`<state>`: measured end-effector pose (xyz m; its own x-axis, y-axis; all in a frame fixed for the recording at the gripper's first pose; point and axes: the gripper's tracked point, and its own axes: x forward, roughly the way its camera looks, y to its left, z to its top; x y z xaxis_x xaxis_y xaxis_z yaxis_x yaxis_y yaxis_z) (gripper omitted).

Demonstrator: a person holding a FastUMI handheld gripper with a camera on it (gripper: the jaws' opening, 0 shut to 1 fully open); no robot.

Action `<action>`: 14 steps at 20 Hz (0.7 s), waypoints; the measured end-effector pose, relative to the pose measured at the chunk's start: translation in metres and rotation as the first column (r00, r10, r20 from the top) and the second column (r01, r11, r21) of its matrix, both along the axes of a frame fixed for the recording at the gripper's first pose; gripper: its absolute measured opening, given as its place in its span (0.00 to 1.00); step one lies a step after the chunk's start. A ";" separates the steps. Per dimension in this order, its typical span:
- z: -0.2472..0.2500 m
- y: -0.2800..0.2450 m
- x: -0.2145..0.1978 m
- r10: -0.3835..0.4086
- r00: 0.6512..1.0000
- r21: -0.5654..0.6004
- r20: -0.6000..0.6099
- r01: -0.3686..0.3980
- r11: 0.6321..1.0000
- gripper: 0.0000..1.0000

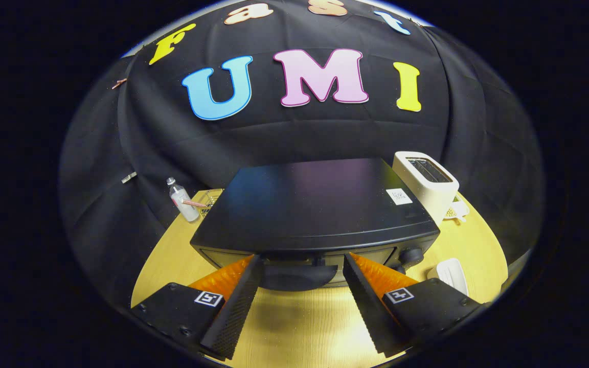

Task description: Open the toaster oven, put the food inside, and close the toaster oven door.

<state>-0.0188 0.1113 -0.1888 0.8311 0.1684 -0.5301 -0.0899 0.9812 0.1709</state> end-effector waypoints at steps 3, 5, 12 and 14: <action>0.003 -0.003 -0.008 0.015 1.000 -0.018 0.008 -0.015 1.000 0.98; 0.011 -0.009 -0.013 0.016 0.999 -0.019 0.030 -0.016 1.000 0.99; 0.093 -0.066 -0.022 -0.050 0.973 -0.021 0.223 0.056 0.998 0.98; 0.121 -0.087 -0.020 -0.076 0.958 -0.021 0.278 0.086 0.996 0.98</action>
